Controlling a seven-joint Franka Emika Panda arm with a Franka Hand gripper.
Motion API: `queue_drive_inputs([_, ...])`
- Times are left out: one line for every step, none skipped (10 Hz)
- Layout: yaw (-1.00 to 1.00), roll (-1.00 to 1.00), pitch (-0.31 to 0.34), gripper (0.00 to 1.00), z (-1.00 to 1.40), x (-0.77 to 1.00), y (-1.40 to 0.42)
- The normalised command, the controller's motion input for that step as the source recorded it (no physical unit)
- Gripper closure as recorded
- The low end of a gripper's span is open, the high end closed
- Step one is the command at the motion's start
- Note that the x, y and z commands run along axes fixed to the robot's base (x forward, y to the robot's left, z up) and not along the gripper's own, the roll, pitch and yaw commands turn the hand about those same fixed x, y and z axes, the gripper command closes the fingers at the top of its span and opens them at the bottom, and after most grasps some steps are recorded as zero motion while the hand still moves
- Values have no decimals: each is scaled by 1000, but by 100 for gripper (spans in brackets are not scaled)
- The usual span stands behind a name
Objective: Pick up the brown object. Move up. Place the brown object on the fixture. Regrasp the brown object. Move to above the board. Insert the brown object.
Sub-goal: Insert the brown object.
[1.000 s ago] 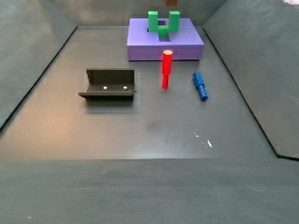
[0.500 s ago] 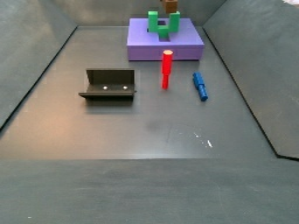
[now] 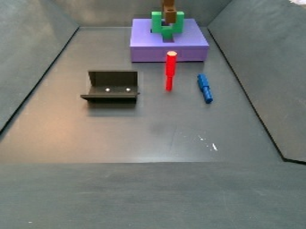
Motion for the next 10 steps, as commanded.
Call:
queue_drive_inputs([-83,0,11,100,-240,0,29])
queue_drive_inputs([-23,-14,0,100,-320,0,0])
queue_drive_inputs([-14,-90,-14,100,-371,0,0])
queue_drive_inputs([-6,-100,-44,100,-351,0,0])
queue_drive_inputs([-6,-91,-59,100,-251,0,0])
queue_drive_inputs([-29,-39,-27,100,-209,0,0])
queue_drive_inputs([-46,0,-9,100,-214,0,23])
queue_drive_inputs([0,0,-66,100,-217,0,114])
queue_drive_inputs([0,0,-107,100,-217,0,123])
queue_drive_inputs([0,0,-84,100,-211,6,57])
